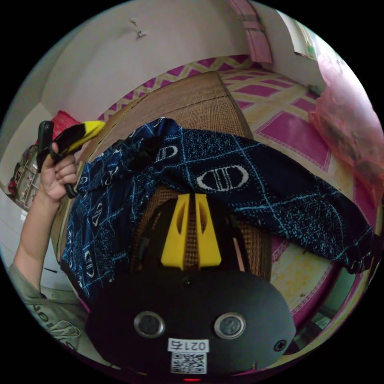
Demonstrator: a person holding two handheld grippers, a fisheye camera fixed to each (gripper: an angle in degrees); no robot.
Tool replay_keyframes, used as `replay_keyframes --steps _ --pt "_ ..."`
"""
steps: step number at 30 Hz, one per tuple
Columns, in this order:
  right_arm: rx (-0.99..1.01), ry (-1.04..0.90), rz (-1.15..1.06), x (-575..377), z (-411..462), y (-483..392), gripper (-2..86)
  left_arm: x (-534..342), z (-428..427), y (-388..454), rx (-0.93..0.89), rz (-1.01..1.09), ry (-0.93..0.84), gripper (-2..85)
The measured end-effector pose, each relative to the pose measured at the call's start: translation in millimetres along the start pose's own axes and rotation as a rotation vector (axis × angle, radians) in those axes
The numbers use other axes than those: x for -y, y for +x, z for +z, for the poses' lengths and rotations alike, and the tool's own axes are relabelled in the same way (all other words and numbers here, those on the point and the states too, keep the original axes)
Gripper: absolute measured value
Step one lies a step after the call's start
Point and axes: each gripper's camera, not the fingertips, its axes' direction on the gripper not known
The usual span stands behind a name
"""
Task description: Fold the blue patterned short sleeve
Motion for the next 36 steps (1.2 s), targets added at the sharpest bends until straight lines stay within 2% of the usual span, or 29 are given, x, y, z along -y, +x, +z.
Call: replay_keyframes --steps 3,7,10,14,16,20,23,25,27,28,31,36 --pt "0.040 0.054 0.034 -7 -19 7 7.8 -33 -34 -5 0.038 0.001 0.008 3.9" --pt "0.010 0.171 0.088 -26 -87 25 9.8 -92 -81 -12 0.058 -0.016 -0.032 2.4" --pt "-0.121 0.219 0.191 -46 -137 60 11.0 -137 -119 -15 0.103 -0.014 -0.039 0.7" --pt "-0.330 0.280 0.433 -86 -195 137 12.5 -197 -171 -20 0.217 0.001 -0.037 -0.4" --pt "-0.358 0.302 0.534 -102 -210 168 13.3 -220 -191 -25 0.238 -0.026 -0.024 -0.6" --pt "-0.283 0.271 0.698 -120 -214 221 15.6 -268 -231 -38 0.225 -0.111 0.012 -0.8" --pt "-0.131 0.283 0.791 -128 -203 239 15.9 -296 -252 -41 0.248 -0.128 0.002 -0.9" --pt "-0.111 0.308 0.836 -131 -199 239 14.6 -311 -264 -42 0.251 -0.142 -0.003 -0.9" --pt "-0.078 0.323 0.825 -128 -197 236 9.8 -326 -278 -44 0.237 -0.167 0.006 -0.9" --pt "-0.051 0.348 0.816 -128 -198 231 4.2 -335 -288 -45 0.229 -0.182 0.015 -0.9" --pt "-0.038 0.443 0.748 -118 -217 198 1.9 -358 -314 -45 0.221 -0.193 0.027 -1.0" --pt "0.013 0.505 0.403 -60 -250 79 0.7 -397 -359 -41 0.194 -0.196 0.071 -1.0"
